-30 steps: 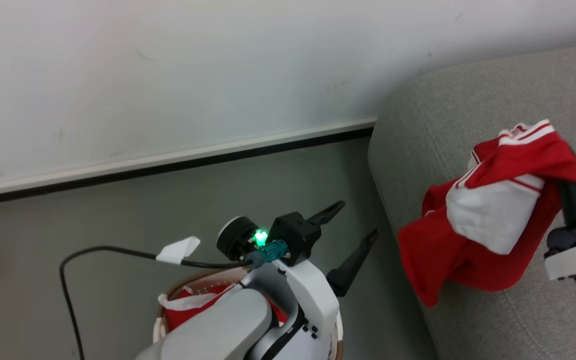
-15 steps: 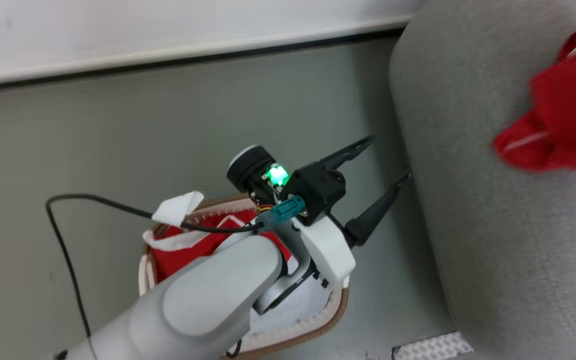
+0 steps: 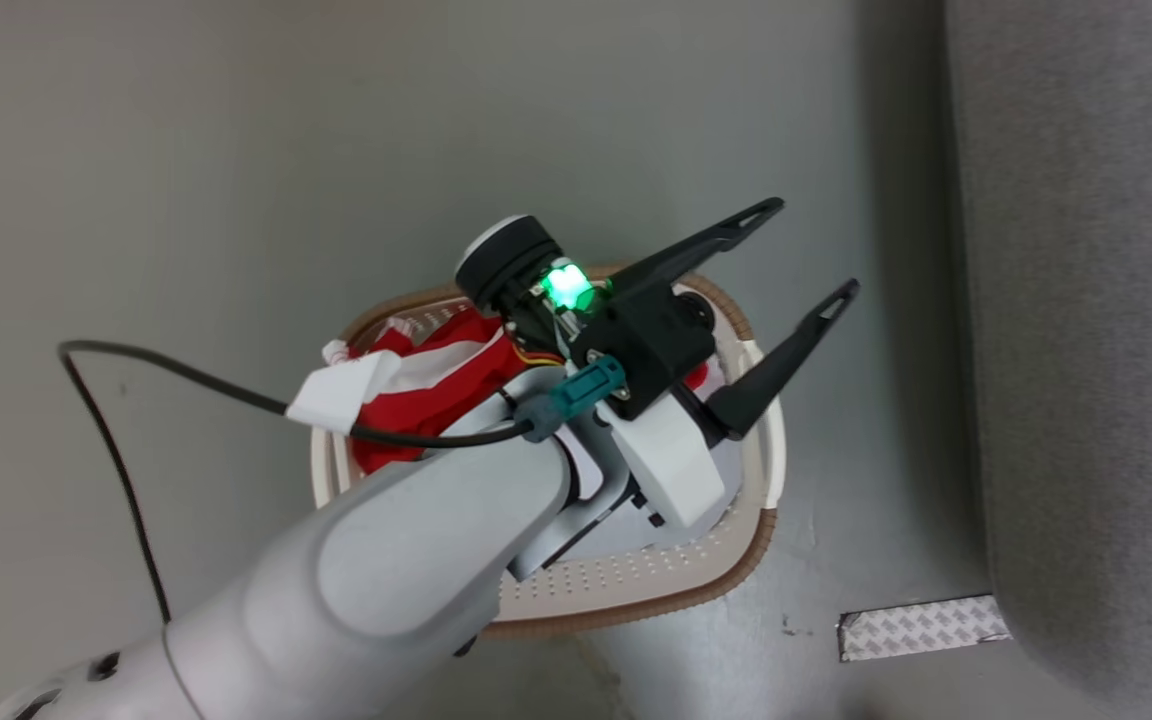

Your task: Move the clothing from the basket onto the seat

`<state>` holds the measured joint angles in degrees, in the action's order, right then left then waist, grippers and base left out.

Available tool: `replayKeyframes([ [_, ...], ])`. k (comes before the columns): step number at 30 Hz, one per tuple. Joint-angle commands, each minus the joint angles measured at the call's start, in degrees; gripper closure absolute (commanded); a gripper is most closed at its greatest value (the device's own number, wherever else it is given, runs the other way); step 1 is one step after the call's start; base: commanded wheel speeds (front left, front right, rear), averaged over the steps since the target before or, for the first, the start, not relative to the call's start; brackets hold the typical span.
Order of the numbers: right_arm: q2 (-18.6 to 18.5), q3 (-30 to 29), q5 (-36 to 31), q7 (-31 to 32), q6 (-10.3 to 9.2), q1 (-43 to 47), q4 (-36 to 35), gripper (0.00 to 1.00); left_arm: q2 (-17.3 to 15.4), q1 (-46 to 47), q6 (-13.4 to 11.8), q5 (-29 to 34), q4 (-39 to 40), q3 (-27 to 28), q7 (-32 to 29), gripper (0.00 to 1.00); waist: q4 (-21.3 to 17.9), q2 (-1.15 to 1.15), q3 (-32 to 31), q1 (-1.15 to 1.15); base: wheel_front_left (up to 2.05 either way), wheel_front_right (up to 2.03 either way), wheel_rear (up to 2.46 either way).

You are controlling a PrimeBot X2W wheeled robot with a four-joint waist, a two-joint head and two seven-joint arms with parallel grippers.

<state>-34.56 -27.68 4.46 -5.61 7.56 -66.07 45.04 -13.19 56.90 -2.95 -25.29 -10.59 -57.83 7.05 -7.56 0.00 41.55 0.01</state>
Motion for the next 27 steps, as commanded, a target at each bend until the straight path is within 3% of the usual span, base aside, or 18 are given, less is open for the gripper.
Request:
replayKeyframes([
  [1, 1.5, -0.2, -1.3, -0.4, -0.13, 1.9, 2.1, 1.0, -0.5, -0.4, -0.1, 0.2, -0.2, 0.1, -0.2, 0.0, 0.9, 0.0, 1.0, -0.01, 0.0, 0.0, 0.0],
  [3, 2.6, -2.3, -3.0, -1.4, -0.14, 2.9, 5.7, 1.0, -0.9, -1.0, -0.4, -0.2, -0.3, 0.0, -0.2, 0.0, 0.8, 0.0, 0.9, -0.01, 0.0, 0.0, 0.0],
  [4, 3.3, -3.0, -3.8, -1.9, -0.15, 3.4, 7.1, 0.89, -1.0, -1.4, -0.5, -0.5, -0.4, 0.1, -0.1, 0.0, 0.7, 0.0, 0.6, -0.01, 0.0, 0.0, 0.0],
  [5, 4.3, -3.4, -4.7, -2.5, -0.15, 4.0, 8.5, 0.66, -1.4, -1.9, -0.6, -0.7, -0.5, 0.2, 0.1, 0.0, 0.5, 0.0, 0.1, -0.01, 0.0, 0.0, 0.0],
  [6, 5.3, -3.1, -5.0, -2.2, -0.15, 4.7, 9.9, 0.0, -1.7, -2.5, -0.9, -0.8, -0.6, 0.2, 0.2, 0.0, 0.3, 0.0, -0.4, -0.01, 0.0, 0.0, 0.0],
  [10, 6.9, -0.8, -7.3, -5.2, -0.15, 7.3, 11.3, 0.0, -2.9, -4.8, -1.6, -2.0, -1.2, 0.6, 1.0, 0.0, -0.6, 0.0, -3.5, -0.01, 0.0, 0.0, 0.0],
  [17, 8.9, 5.6, -3.5, -8.9, -0.15, 17.4, 6.4, 0.0, -4.0, -10.7, -3.1, -5.1, -3.1, 2.1, 4.4, 0.0, -0.8, 0.0, -12.1, -0.01, 0.0, 0.0, 0.0],
  [27, 18.4, 11.3, 1.5, -9.6, -0.15, 43.0, -22.1, 0.0, -6.2, -22.6, -7.1, -8.4, -5.5, 6.8, 7.9, 0.0, 2.2, 0.0, -24.1, -0.01, 0.0, 0.0, 0.0],
])
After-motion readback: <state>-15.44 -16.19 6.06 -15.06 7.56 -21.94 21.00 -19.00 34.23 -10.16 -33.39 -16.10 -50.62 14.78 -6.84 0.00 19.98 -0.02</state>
